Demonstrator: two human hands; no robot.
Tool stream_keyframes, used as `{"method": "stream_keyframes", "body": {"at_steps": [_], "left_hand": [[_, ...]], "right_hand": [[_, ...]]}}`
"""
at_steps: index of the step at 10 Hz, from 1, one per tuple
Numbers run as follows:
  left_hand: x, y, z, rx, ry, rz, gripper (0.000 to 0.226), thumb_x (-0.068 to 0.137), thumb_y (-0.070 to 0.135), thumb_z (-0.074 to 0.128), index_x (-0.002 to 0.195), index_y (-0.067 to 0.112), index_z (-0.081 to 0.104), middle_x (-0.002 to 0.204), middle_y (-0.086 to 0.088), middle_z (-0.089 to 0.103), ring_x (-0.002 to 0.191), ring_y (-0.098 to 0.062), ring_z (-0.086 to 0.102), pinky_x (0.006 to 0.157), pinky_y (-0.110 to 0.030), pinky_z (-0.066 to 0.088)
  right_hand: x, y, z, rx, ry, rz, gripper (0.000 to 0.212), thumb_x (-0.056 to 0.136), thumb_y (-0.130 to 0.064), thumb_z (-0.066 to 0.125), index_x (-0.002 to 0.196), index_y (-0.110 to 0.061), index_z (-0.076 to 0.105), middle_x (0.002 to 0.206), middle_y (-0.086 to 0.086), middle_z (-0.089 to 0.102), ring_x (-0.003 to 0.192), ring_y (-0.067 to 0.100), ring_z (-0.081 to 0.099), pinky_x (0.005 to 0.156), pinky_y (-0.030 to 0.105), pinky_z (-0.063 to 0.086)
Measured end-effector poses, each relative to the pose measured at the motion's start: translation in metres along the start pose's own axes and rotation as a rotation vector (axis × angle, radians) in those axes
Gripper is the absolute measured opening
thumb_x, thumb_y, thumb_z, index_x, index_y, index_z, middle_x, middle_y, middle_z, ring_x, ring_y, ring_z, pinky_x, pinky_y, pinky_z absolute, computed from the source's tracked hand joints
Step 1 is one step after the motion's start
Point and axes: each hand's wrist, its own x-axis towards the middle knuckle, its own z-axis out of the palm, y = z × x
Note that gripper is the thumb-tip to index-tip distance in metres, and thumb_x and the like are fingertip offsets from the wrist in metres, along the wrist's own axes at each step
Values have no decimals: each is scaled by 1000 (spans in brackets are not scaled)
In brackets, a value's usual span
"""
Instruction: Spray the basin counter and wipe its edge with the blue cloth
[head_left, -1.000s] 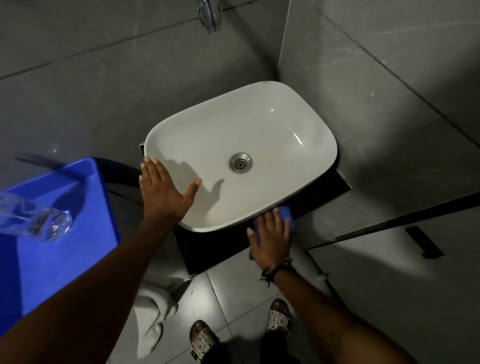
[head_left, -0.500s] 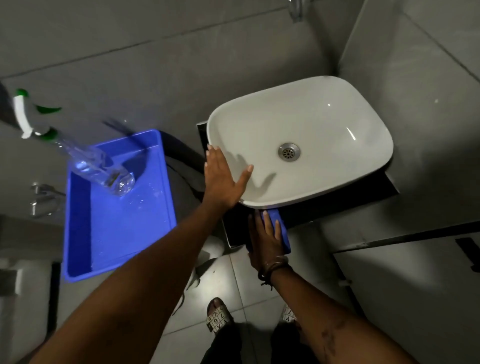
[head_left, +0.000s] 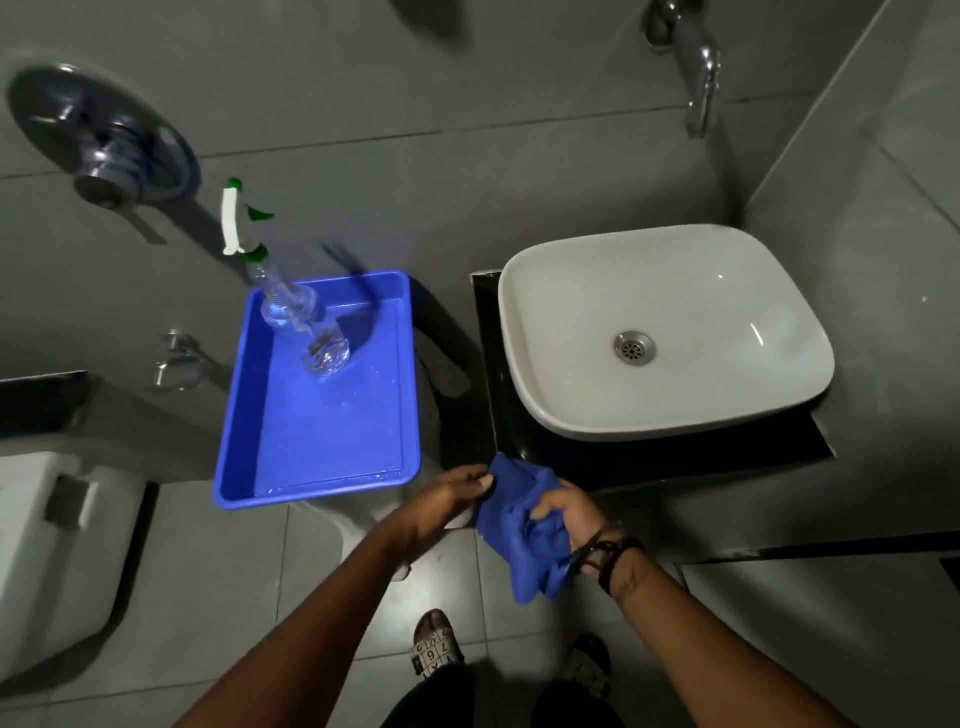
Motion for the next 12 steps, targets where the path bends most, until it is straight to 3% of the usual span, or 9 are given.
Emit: {"method": "stream_keyframes", "body": {"at_steps": [1, 2, 4, 5, 6, 8, 9, 10, 12], "left_hand": [[-25, 18, -21, -129, -24, -13, 28, 92, 21, 62, 110, 0, 67, 102, -13, 72, 93, -25, 67, 86, -33, 52], [-36, 26, -33, -125, 114, 35, 22, 90, 17, 66, 103, 0, 71, 95, -12, 74, 85, -23, 69, 80, -32, 55], [-53, 29, -95, -179, 478, 88, 22, 90, 25, 67, 93, 4, 68, 93, -14, 72, 82, -25, 65, 71, -33, 54], [-58, 29, -129, -207, 591, 102, 17, 91, 28, 66, 88, 11, 62, 87, -12, 68, 77, -23, 62, 64, -29, 51], [-58, 31, -169, -174, 648, 102, 22, 91, 31, 66, 78, 15, 58, 81, -10, 66, 73, -23, 59, 65, -32, 49], [-36, 22, -221, -62, 807, 57, 30, 91, 25, 65, 69, 15, 47, 75, -11, 55, 71, -23, 52, 64, -36, 43], [-24, 9, -237, 73, 825, -43, 20, 79, 23, 69, 86, 15, 52, 99, -17, 67, 91, -31, 64, 84, -44, 54], [-20, 3, -237, 219, 786, -115, 37, 71, 25, 65, 103, 10, 53, 115, -21, 64, 105, -36, 62, 91, -45, 51], [-42, 38, -213, 667, 919, -66, 40, 89, 20, 52, 127, 7, 48, 133, -21, 46, 120, -42, 50, 96, -47, 43]], "right_hand": [[-5, -21, 31, 275, -148, 95, 46, 69, -22, 58, 110, -1, 62, 84, 14, 72, 81, 26, 68, 86, 34, 53], [8, -27, 55, 352, -256, 158, 67, 82, -51, 55, 126, -2, 55, 106, 18, 69, 103, 31, 60, 108, 41, 39], [43, -35, 120, 263, -227, 128, 92, 76, -77, 41, 124, -1, 58, 112, 19, 70, 104, 32, 66, 100, 45, 47], [51, -30, 153, 191, -257, 64, 66, 89, -56, 45, 122, -2, 60, 120, 19, 66, 108, 31, 65, 100, 46, 49], [79, -22, 188, -204, -39, -85, 34, 81, -3, 68, 114, 5, 62, 108, 19, 68, 86, 28, 68, 82, 40, 58], [138, -11, 228, -536, 177, -71, 29, 71, -19, 79, 95, -5, 69, 103, 19, 73, 95, 35, 68, 80, 44, 58], [156, -2, 237, -831, 196, -15, 36, 73, -23, 76, 102, -4, 66, 100, 16, 70, 91, 33, 66, 80, 39, 55], [166, 7, 237, -971, 240, -3, 43, 74, -20, 72, 113, -6, 61, 109, 14, 68, 97, 32, 63, 81, 34, 51], [147, -5, 251, -1143, 350, -240, 59, 76, -21, 68, 129, -5, 47, 132, 20, 50, 122, 39, 49, 101, 42, 44]]}}
